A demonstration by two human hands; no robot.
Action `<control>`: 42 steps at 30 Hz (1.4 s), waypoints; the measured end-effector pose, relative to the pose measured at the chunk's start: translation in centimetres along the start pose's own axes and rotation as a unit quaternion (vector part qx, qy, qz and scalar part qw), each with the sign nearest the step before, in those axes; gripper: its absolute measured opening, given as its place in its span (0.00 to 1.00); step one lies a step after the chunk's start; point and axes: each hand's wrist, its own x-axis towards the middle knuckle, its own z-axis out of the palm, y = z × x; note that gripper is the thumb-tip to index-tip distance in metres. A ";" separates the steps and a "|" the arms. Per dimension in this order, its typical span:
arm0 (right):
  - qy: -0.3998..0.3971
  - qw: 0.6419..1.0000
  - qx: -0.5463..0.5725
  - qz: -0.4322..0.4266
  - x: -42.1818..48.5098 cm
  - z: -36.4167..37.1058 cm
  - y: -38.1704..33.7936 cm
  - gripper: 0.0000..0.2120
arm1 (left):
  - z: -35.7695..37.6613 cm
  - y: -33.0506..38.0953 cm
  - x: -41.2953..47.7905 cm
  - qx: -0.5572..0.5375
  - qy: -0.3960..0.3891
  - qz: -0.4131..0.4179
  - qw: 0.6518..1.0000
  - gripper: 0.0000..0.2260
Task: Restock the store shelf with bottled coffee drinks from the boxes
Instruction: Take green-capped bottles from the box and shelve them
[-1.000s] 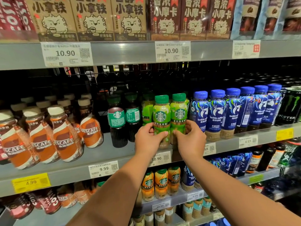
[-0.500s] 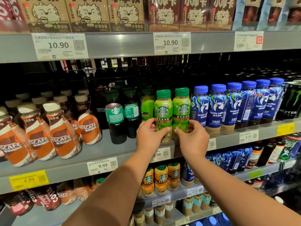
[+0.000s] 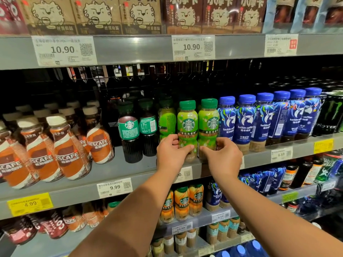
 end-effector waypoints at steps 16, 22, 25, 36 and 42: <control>-0.122 0.962 -0.231 -0.084 -1.3 -2.7 -3.2 0.15 | -5.2 2.4 -2.2 0.388 -0.045 0.137 0.910 0.18; -0.244 0.844 -0.454 -0.149 -4.8 -6.2 -7.3 0.15 | -10.3 5.4 -5.5 0.580 -0.136 0.165 0.786 0.15; -0.265 0.835 -0.460 -0.147 -6.9 -7.4 -8.7 0.14 | -12.2 5.6 -7.7 0.580 -0.146 0.159 0.785 0.16; -0.356 0.803 -0.407 -0.249 -17.3 -10.2 -12.0 0.11 | -22.5 6.0 -19.8 0.617 -0.070 0.045 0.783 0.15; -0.391 0.777 -0.389 -0.304 -25.0 -12.5 -10.0 0.06 | -24.3 3.1 -29.7 0.607 -0.054 -0.014 0.793 0.12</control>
